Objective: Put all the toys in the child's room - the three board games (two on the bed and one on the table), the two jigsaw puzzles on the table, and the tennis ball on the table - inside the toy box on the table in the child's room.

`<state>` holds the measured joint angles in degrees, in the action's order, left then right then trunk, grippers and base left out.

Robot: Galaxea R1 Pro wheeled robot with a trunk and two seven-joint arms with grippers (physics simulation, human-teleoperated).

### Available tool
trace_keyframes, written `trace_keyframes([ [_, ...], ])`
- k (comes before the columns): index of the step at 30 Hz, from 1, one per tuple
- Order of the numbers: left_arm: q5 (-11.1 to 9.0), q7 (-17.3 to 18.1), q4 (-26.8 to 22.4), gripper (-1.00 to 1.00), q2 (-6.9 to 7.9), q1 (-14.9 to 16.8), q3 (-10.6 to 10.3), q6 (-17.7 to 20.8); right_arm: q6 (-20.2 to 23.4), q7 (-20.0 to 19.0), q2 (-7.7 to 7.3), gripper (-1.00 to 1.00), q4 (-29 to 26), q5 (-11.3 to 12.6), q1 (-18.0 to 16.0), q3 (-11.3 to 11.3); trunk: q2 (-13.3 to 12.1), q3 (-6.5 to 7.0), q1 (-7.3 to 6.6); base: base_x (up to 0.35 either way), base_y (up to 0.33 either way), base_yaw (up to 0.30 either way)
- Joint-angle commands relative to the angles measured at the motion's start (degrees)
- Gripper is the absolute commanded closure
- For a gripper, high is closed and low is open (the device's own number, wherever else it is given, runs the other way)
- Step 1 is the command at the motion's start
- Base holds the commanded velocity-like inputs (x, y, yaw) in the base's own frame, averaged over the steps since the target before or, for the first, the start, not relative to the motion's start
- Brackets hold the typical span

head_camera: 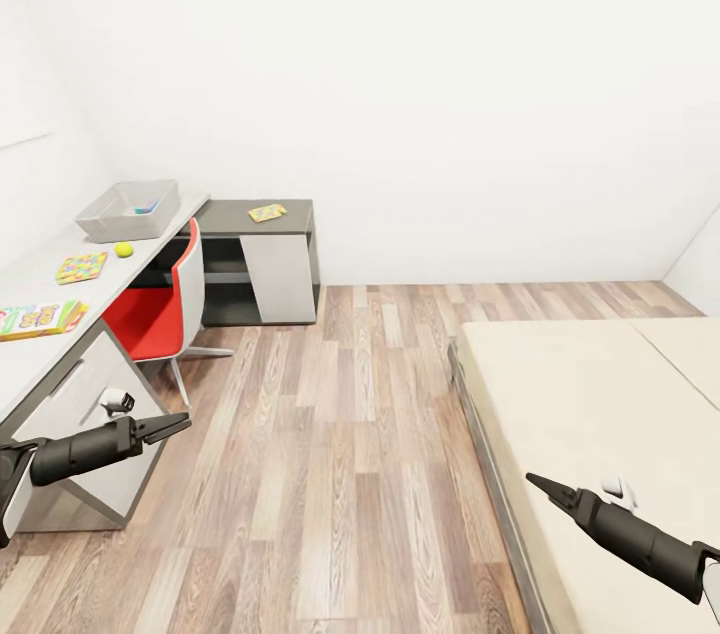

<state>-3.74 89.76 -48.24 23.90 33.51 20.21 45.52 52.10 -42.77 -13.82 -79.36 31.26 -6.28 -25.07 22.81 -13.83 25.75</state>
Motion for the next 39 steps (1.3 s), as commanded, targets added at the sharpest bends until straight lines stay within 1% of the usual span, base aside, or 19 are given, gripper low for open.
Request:
trace_keyframes([
  [1, 0.05, 0.24, -0.01, -1.00, 0.01, 0.03, 0.00, 0.61, 0.28, -0.21, 0.01, -1.00, -0.01, -0.06, -0.05, -0.07, 0.11, -0.11, 0.03, 0.000, -0.043, -0.001],
  [13, 0.03, 0.24, -0.01, -1.00, -0.04, 0.04, 0.00, 0.60, 0.28, -0.21, 0.02, -1.00, -0.01, -0.06, -0.05, -0.07, 0.11, -0.11, 0.03, -0.002, -0.011, 0.000],
  [25, 0.05, 0.24, -0.01, -1.00, -0.16, 0.06, 0.00, 0.61, 0.23, -0.13, 0.02, -1.00, 0.06, -0.06, -0.05, -0.07, 0.11, -0.11, 0.03, -0.070, 0.000, 0.000],
  [39, 0.05, 0.24, 0.00, -1.00, -0.17, 0.01, 0.00, 0.61, -0.19, -0.12, 0.02, -1.00, 0.17, -0.06, -0.05, -0.07, 0.11, -0.11, 0.03, -0.007, 0.000, 0.000],
])
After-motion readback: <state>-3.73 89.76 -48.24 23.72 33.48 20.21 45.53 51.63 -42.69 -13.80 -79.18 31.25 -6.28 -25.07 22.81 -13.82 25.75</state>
